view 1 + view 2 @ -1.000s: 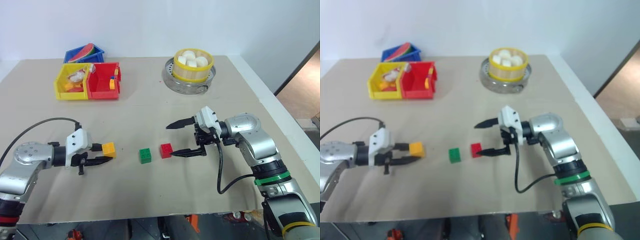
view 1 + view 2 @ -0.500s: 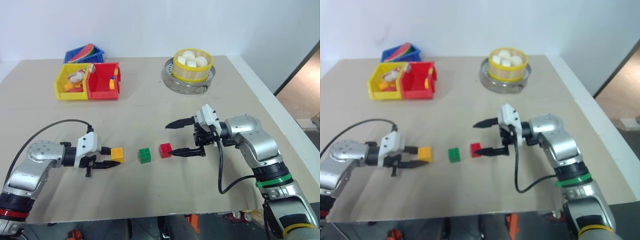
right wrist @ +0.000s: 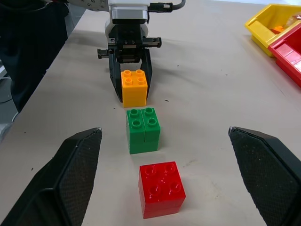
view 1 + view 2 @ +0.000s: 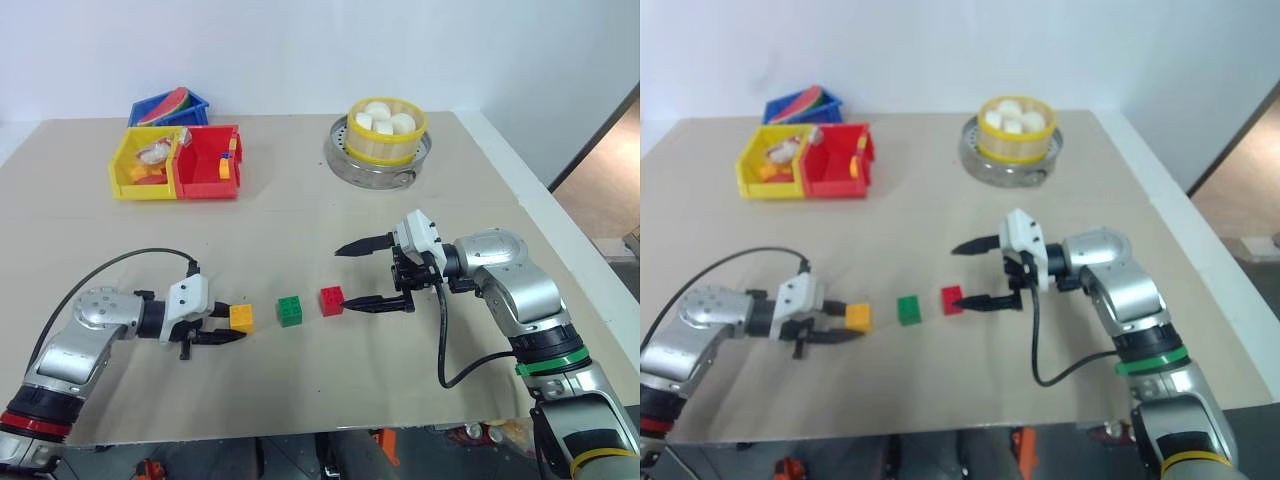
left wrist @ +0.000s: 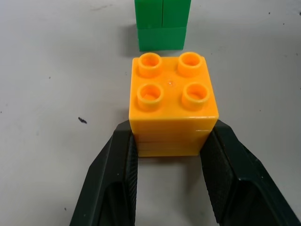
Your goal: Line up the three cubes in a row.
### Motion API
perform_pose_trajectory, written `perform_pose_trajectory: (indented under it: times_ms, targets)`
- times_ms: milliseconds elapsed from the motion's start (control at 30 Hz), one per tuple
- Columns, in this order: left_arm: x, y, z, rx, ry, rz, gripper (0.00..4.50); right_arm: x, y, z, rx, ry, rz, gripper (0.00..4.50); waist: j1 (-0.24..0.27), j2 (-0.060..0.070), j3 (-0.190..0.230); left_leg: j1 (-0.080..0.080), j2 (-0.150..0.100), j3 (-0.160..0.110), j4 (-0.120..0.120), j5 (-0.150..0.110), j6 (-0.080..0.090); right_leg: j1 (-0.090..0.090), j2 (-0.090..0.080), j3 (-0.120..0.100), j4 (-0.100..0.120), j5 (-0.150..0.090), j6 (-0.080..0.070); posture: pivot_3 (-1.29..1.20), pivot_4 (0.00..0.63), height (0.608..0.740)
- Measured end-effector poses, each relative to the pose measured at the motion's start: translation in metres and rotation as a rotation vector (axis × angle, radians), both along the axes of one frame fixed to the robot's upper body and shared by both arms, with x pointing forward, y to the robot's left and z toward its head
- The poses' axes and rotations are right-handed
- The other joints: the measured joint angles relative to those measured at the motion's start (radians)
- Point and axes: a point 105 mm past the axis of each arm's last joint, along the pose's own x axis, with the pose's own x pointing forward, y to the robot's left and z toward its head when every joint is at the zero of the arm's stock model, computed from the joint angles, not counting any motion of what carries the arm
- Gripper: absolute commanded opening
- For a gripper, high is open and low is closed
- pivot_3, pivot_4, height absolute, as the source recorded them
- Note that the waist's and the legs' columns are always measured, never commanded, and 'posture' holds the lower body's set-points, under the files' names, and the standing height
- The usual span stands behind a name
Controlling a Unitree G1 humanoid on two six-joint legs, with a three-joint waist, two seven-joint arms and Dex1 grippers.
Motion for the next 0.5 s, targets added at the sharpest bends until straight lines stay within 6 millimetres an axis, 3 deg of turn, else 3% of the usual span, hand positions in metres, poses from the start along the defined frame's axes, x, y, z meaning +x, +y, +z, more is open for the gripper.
perform_pose_trajectory:
  times_ms: [433, 467, 500]
  targets:
    - [0.0022, -0.0008, -0.0006, 0.011, 0.011, -0.037, 1.31, -0.0012, -0.0039, -0.0064, -0.012, 0.015, -0.016, 4.50, 0.001, 0.000, 0.000, 0.000, -0.001, 0.000, 0.000, 0.000, 0.000, 0.000, -0.001, 0.000, 0.000, 0.000, 0.000, 0.00, 0.150, 0.740]
    - [0.0025, -0.0007, -0.0003, 0.016, 0.012, -0.041, 2.11, -0.0013, -0.0039, -0.0066, -0.013, 0.015, -0.016, 4.50, 0.001, 0.000, 0.000, 0.000, -0.001, 0.000, 0.000, 0.000, 0.000, 0.000, -0.001, 0.000, 0.000, 0.000, 0.000, 0.00, 0.150, 0.740]
    - [0.0028, -0.0001, 0.0001, 0.026, 0.011, -0.046, 2.32, -0.0015, -0.0037, -0.0063, -0.015, 0.012, -0.016, 4.50, 0.000, 0.000, 0.000, 0.000, -0.001, 0.000, 0.000, 0.000, 0.000, 0.000, -0.001, 0.000, 0.000, 0.000, 0.000, 0.00, 0.150, 0.740]
